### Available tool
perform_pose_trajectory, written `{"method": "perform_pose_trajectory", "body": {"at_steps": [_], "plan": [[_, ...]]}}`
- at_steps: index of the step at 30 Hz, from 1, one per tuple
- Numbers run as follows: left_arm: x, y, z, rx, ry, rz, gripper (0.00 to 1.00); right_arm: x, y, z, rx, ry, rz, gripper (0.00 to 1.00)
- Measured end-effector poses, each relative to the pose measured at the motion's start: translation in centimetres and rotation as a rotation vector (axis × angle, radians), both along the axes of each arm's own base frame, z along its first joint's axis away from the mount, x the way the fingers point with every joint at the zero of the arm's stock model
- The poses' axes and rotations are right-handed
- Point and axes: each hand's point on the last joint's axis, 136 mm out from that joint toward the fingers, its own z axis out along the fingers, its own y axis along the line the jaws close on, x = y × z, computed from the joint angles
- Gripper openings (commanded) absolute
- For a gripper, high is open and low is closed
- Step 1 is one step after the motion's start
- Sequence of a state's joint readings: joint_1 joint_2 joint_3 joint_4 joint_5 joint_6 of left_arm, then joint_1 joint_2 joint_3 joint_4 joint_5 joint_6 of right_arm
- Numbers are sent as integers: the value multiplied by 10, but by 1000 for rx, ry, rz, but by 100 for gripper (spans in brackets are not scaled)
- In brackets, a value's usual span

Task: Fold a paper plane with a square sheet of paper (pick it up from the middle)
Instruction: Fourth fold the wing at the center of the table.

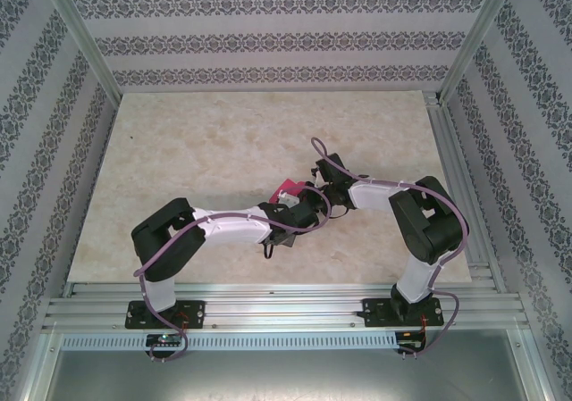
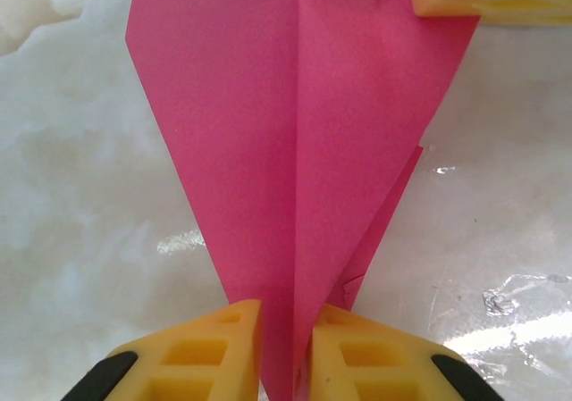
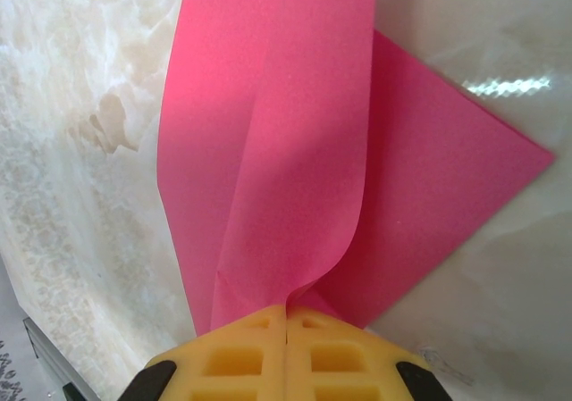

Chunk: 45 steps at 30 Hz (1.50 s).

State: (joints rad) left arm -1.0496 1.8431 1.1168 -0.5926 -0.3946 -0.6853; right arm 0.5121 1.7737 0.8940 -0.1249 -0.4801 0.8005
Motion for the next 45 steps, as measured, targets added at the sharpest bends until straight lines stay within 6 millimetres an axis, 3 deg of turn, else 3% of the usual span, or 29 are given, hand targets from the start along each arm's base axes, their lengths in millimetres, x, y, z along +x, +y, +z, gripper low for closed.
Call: {"method": "perform_pose_trajectory", "body": {"at_steps": [5, 11, 25, 30, 35, 45], "plan": [[-7, 1, 4, -62, 32, -17, 28, 8, 6, 9, 12, -26, 5, 0], [-9, -6, 6, -117, 58, -69, 23, 21, 24, 26, 43, -78, 27, 0], [-4, 7, 5, -117, 68, -58, 28, 22, 31, 22, 30, -74, 38, 0], [-2, 10, 21, -181, 54, -49, 38, 20, 33, 22, 18, -74, 44, 0], [3, 6, 45, -302, 37, -46, 38, 18, 34, 20, 9, -66, 48, 0], [2, 8, 28, -267, 71, -48, 33, 19, 34, 18, 7, -62, 48, 0]]}}
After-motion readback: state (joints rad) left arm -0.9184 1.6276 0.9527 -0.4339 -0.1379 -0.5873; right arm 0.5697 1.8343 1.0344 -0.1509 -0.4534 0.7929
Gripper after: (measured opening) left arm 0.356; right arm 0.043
